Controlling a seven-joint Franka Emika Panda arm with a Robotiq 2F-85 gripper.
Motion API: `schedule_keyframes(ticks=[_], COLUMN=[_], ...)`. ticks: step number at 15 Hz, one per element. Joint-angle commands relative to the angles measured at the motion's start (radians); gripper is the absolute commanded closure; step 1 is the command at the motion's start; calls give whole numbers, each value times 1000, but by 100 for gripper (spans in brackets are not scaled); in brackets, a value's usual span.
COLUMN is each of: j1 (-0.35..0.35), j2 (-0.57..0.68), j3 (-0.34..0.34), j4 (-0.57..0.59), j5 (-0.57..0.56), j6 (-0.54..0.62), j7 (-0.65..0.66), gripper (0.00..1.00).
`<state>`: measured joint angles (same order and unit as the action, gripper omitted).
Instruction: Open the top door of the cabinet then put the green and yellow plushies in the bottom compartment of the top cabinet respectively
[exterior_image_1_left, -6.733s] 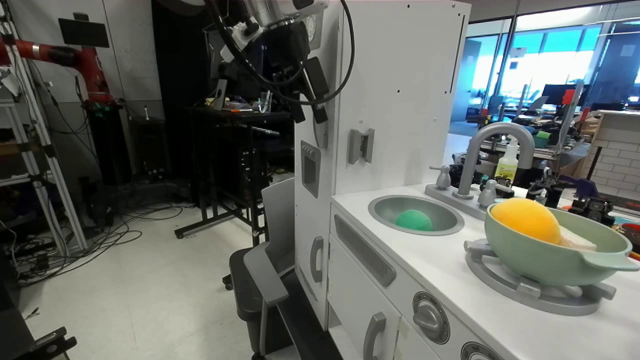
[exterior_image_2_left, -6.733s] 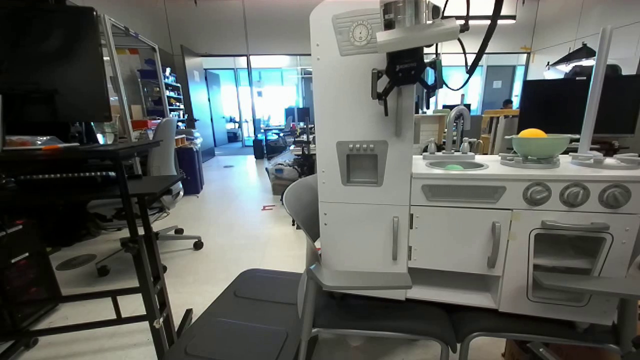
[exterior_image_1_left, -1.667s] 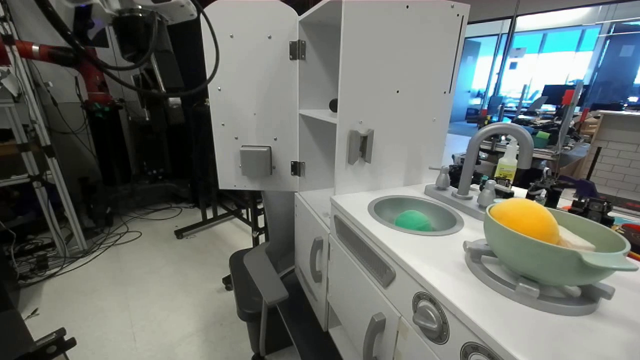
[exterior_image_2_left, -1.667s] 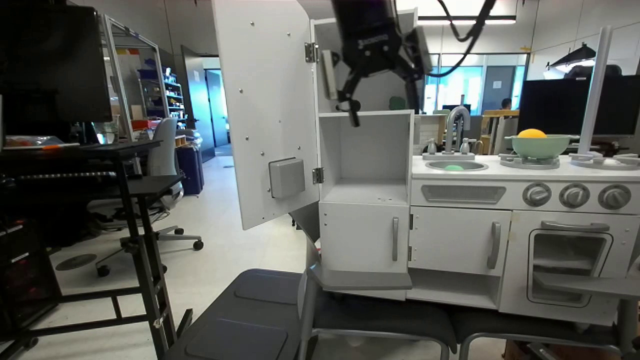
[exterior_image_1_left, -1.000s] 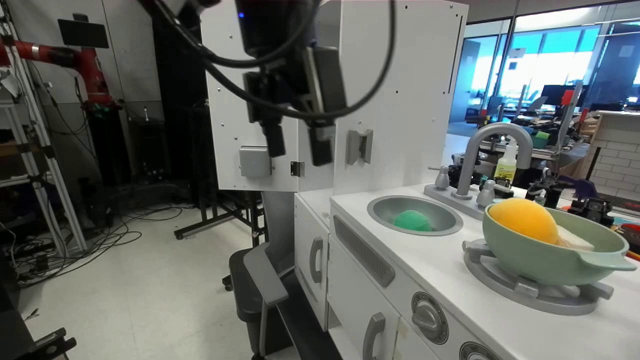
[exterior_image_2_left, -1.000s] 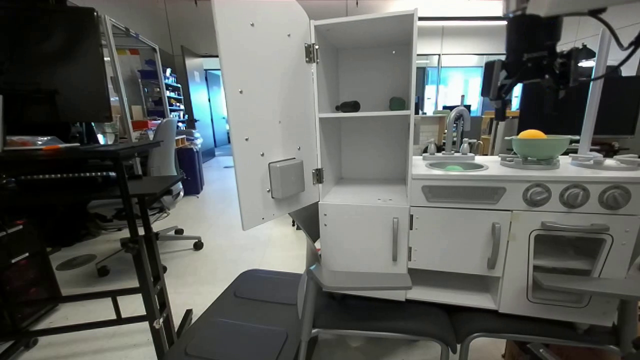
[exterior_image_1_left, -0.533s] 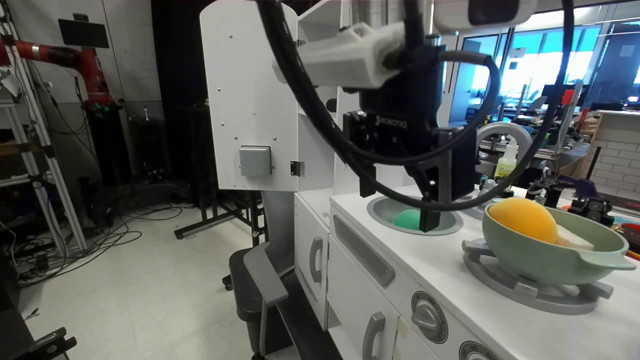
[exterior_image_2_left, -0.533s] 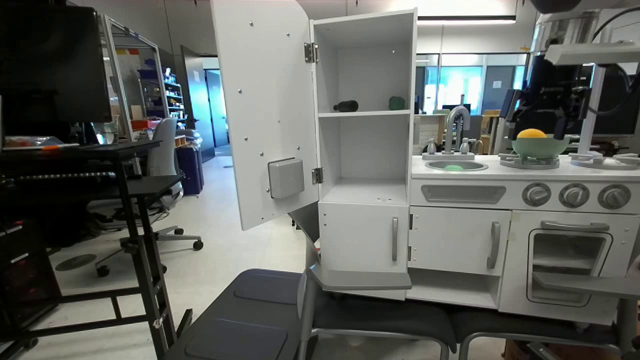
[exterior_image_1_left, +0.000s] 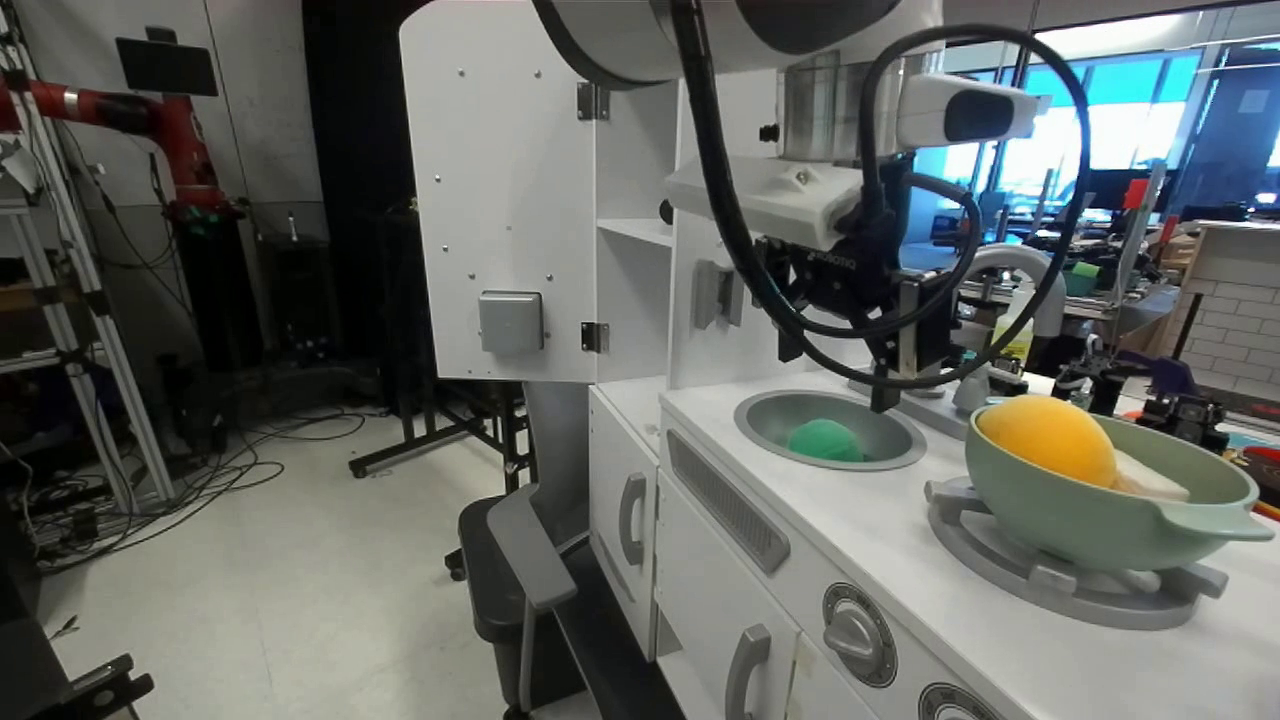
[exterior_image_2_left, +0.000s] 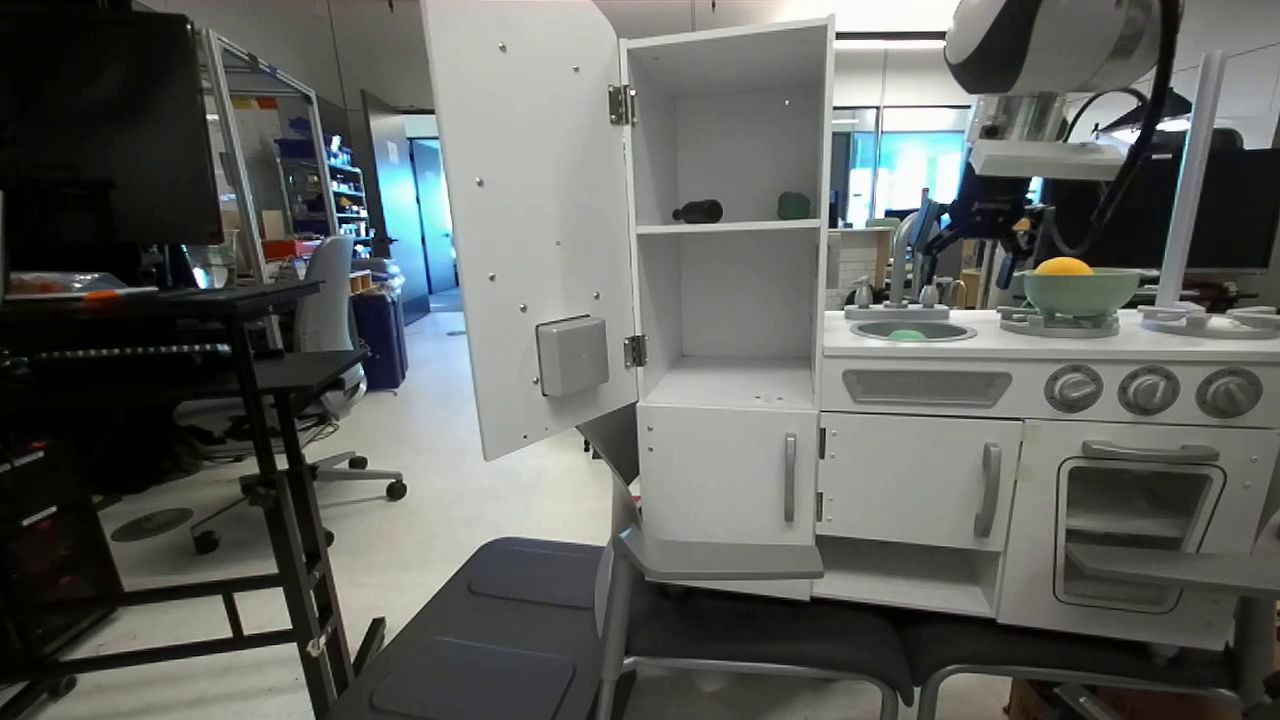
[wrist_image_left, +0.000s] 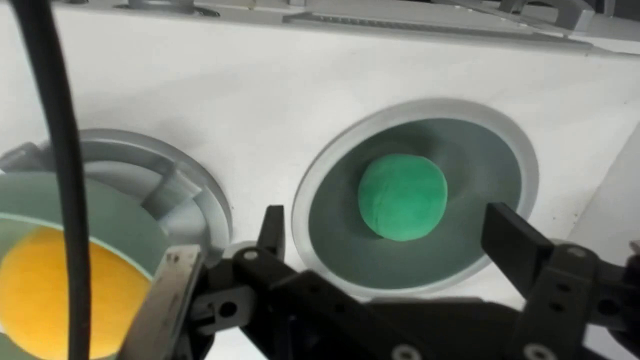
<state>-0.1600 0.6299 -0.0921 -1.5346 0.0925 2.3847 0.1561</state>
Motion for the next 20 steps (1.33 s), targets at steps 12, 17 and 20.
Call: schedule_keyframes(ticks=[12,17,20], j1=[44,23,12], j2=[489,575,598], j3=[-38,-36,-34], j4=[703,806,838], j5=[-55,-62,-63], j6=[-325,-371,-378], j7=[117,110,104], gripper=[0,0,0])
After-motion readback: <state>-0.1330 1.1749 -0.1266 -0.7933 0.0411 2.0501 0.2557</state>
